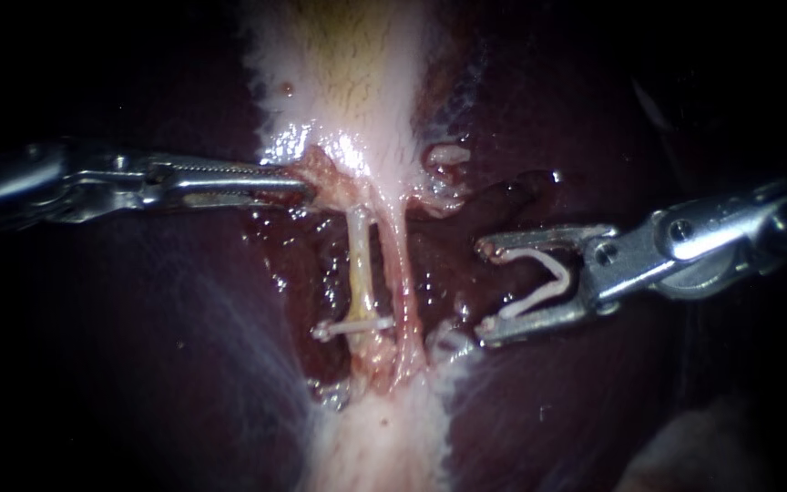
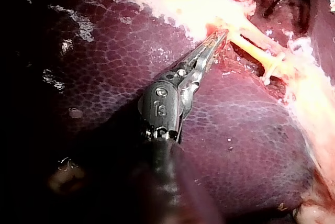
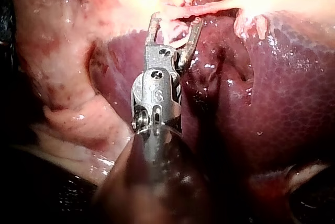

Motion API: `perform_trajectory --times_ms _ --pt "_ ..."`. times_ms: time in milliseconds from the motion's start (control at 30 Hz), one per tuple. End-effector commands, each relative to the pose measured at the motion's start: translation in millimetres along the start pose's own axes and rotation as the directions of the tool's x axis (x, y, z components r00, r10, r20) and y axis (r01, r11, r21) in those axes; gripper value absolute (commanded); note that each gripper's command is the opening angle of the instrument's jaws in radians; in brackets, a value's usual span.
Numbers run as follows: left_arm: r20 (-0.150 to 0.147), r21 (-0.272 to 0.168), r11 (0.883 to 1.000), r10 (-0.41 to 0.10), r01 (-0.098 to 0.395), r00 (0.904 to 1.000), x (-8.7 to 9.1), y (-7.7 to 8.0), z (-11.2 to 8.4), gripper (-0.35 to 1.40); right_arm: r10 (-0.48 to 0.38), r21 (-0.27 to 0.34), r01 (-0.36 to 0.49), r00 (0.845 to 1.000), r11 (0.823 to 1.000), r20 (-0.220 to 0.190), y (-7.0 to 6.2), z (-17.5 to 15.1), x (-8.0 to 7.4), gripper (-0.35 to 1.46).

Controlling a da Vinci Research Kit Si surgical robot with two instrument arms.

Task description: Clipping second clip left tube

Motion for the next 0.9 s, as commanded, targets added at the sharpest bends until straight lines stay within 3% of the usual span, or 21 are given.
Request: perform_trajectory --times_ms 33,200,300,600,767,900 --pt "0.000 0.000 1.000 0.000 0.000 1.0000 0.0 0.0 0.0 -0.35 0.001 0.000 -0.001 1.000 1.000 0.000 0.0 0.0 0.0 0.50" --pt "-0.005 -0.007 1.000 0.001 -0.001 1.0000 0.1 0.3 -0.7 -0.35 0.001 0.000 -0.001 1.000 1.000 0.000 0.0 -0.1 0.0 0.50" --pt "-0.013 -0.008 1.000 -0.003 0.003 0.9999 0.8 0.7 -2.4 -0.35 0.001 0.000 -0.001 1.000 1.000 0.000 0.0 -0.1 0.0 0.50" --pt "-0.077 -0.010 1.000 -0.027 0.026 0.9966 4.2 2.8 -8.2 -0.35 0.001 0.000 -0.001 1.000 1.000 0.000 0.0 -0.1 0.0 0.50" --pt "-0.097 -0.013 0.999 -0.035 0.034 0.9946 5.5 4.0 -9.1 -0.35 0.001 0.000 -0.001 1.000 1.000 0.000 0.0 -0.1 0.0 0.50" --pt "-0.097 -0.012 0.999 -0.035 0.034 0.9946 5.6 4.3 -9.1 -0.35 0.001 0.000 -0.001 1.000 1.000 0.000 -0.1 0.1 0.2 0.50"
